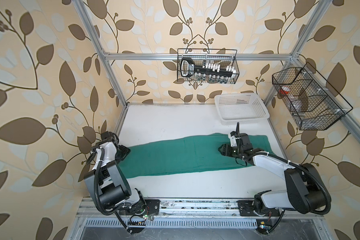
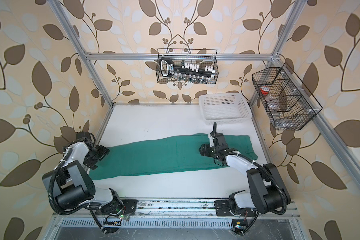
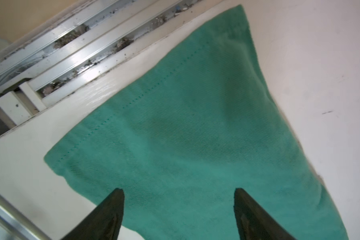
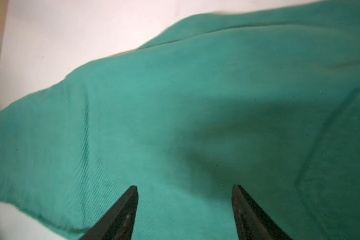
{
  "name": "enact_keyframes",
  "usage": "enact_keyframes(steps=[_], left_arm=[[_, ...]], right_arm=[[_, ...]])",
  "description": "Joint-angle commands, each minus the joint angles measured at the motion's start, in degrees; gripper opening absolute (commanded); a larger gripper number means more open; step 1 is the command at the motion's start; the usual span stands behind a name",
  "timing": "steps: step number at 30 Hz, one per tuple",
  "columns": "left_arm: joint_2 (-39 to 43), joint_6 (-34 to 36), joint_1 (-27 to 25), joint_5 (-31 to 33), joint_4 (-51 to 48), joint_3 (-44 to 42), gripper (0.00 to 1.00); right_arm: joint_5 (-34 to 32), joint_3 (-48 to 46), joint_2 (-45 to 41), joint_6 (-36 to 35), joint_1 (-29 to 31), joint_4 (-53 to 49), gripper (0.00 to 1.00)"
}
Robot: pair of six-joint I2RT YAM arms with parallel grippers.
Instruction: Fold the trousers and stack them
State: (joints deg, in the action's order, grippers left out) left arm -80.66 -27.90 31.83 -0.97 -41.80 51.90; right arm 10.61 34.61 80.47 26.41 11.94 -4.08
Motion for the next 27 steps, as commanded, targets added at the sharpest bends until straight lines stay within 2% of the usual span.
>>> enact_keyframes(steps=[1,4,6,12,21,27], left_arm=[[-0.2,2.7,-0.4,-1.2,1.2,2.1,0.84],[-0.4,3.3,-0.4,-0.5,1.5,2.8,0.85],[-0.5,3.6,-0.4,0.1,2.2,3.0,0.85],[0.1,4.3,-1.0,0.3,5.5,2.6,0.85],[-2.8,6.1,-3.1,-0.5,4.4,0.0,0.85],[-4.3,9.4,-3.8,5.3,4.4,-0.4,0.84]], right_arm=[[-3.3,0.4,2.2,2.8,-4.0,-4.5,0.74],[-8.4,1.1,4.4,4.0,-7.0,-7.1,0.73],[-6.5,0.7,5.2,5.8,-10.1,-6.8,0.71],[-12.7,1.5,2.9,6.7,-15.8,-10.7,0.74],[-7.1,1.3,-1.2,6.5,-15.9,-8.2,0.75],[-6.3,3.2,-7.6,3.7,-15.0,-9.9,0.79]])
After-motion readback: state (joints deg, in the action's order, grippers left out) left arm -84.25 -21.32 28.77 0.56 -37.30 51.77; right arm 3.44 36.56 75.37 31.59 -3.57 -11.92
